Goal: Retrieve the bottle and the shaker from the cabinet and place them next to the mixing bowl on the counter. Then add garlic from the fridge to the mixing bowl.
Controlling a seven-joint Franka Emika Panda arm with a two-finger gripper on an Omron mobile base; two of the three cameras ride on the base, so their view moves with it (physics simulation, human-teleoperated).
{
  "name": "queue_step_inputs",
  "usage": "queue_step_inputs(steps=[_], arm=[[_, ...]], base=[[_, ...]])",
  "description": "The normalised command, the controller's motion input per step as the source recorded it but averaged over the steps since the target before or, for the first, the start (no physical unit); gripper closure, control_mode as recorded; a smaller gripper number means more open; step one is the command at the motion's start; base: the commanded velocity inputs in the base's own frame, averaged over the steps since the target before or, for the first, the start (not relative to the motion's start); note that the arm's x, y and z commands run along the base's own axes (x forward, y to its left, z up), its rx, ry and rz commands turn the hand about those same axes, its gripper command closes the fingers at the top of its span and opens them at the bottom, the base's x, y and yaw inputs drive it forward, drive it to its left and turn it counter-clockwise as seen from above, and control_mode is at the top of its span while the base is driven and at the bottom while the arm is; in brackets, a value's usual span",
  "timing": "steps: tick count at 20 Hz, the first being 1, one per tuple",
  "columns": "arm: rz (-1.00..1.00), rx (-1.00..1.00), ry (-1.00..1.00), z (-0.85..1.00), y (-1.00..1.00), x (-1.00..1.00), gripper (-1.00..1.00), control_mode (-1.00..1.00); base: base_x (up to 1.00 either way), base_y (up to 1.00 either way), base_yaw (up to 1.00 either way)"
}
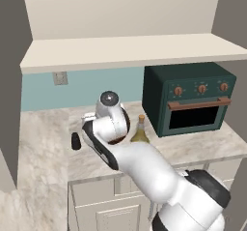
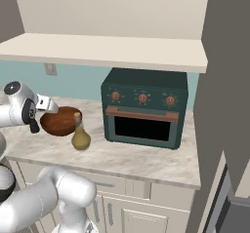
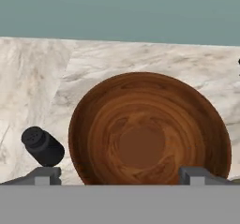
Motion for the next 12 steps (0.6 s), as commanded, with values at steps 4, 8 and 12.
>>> queue_step_inputs(steps=[4, 8, 12], arm=[[0.0, 0.0, 0.02, 0.64, -0.42, -0.46, -1.0, -1.0], [0.0, 0.0, 0.01, 0.77, -0.48, -0.22, -1.0, -1.0], [0.0, 0.02, 0.01, 0.62, -0.66, -0.14, -1.0, -1.0]], base=[[0.0, 0.0, 0.0], [0.0, 0.0, 0.0], [0.0, 0.0, 0.0]])
